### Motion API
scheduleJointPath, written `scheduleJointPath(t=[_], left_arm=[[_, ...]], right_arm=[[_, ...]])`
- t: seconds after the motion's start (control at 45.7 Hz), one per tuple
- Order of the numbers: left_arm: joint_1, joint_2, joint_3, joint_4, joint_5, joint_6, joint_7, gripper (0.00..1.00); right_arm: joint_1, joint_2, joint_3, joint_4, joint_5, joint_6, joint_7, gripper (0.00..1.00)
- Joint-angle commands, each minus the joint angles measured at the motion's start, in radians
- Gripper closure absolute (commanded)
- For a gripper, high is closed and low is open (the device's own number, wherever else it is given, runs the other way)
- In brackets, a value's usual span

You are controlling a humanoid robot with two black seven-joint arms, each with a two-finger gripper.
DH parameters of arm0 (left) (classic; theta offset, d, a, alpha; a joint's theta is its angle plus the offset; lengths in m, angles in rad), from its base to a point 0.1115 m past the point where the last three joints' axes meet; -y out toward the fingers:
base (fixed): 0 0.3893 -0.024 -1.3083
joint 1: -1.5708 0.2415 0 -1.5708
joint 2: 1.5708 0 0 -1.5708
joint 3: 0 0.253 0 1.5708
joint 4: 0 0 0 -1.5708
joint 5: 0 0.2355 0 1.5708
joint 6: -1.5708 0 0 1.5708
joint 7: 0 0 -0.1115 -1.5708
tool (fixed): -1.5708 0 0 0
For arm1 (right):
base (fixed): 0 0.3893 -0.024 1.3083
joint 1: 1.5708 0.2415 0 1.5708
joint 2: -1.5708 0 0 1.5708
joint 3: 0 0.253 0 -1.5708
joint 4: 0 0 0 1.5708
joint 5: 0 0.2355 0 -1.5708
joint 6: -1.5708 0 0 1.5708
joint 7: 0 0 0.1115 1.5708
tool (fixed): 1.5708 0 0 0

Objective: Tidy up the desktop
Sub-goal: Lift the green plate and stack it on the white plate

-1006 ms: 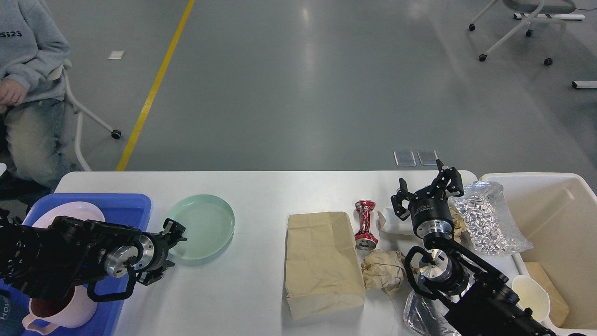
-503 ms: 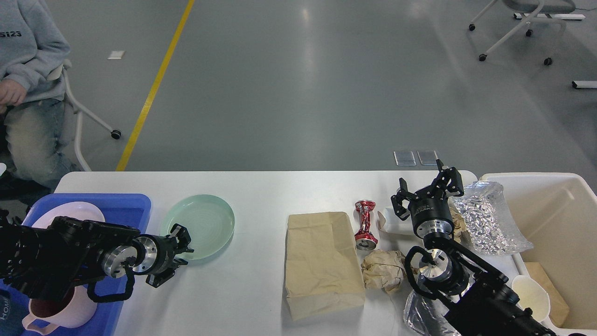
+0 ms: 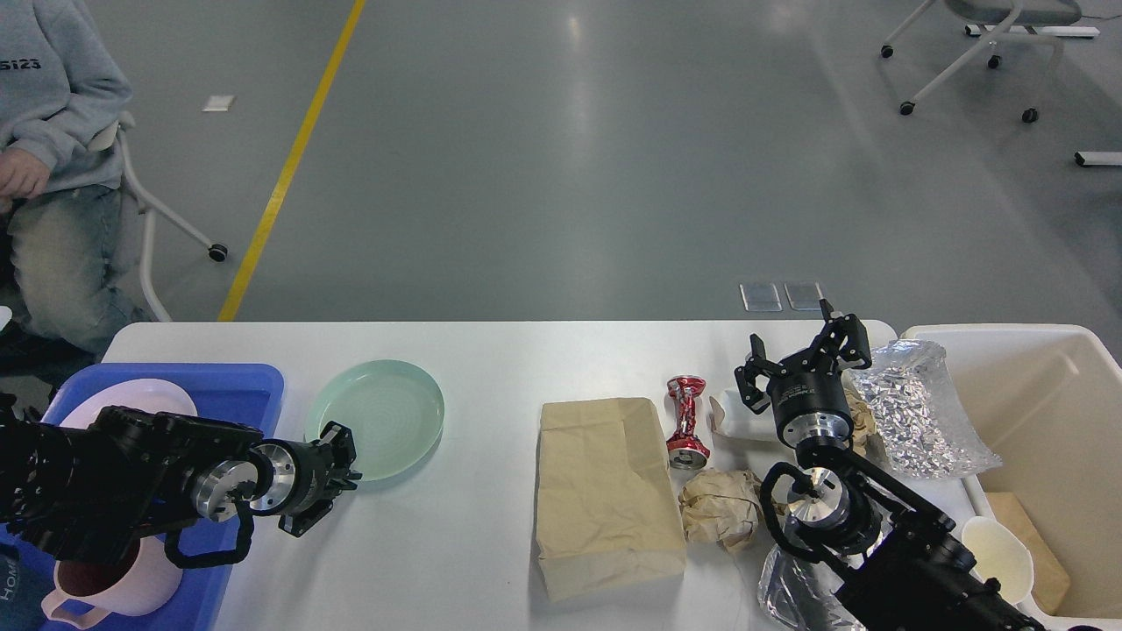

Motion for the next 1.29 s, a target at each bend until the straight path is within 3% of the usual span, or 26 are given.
scheduleJointPath(t=[0.0, 0.241, 0.503, 0.612, 0.831, 0.962, 1.269], left_arm=[[0.003, -0.002, 0.0, -0.001, 0.0, 0.0, 0.001, 0.92], [0.01, -0.002, -0.002, -0.001, -0.002, -0.003, -0.001, 1.0], [-0.008, 0.012, -0.002, -0.019, -0.011, -0.005, 0.001, 1.0], [-0.033, 0.035, 0.006, -0.034, -0.011, -0.057, 0.002, 1.0], [-0.08, 0.057, 0.015, -0.068, -0.005, -0.083, 0.038, 1.0], [-0.233, 0.12, 0.114, -0.205, 0.001, -0.12, 0.022, 1.0], [-0.769, 0.198, 0.459, -0.493, 0.007, -0.281, 0.035, 1.0]], right_arm=[[0.0, 0.0, 0.0, 0.0, 0.0, 0.0, 0.0, 0.0], [0.001, 0.001, 0.0, 0.0, 0.0, 0.0, 0.0, 0.0], [0.0, 0.001, 0.0, 0.0, 0.0, 0.0, 0.0, 0.0], [0.001, 0.001, 0.0, 0.0, 0.0, 0.0, 0.0, 0.0], [0.001, 0.001, 0.0, 0.0, 0.0, 0.0, 0.0, 0.0], [0.0, 0.001, 0.0, 0.0, 0.0, 0.0, 0.0, 0.0], [0.0, 0.001, 0.0, 0.0, 0.0, 0.0, 0.0, 0.0]])
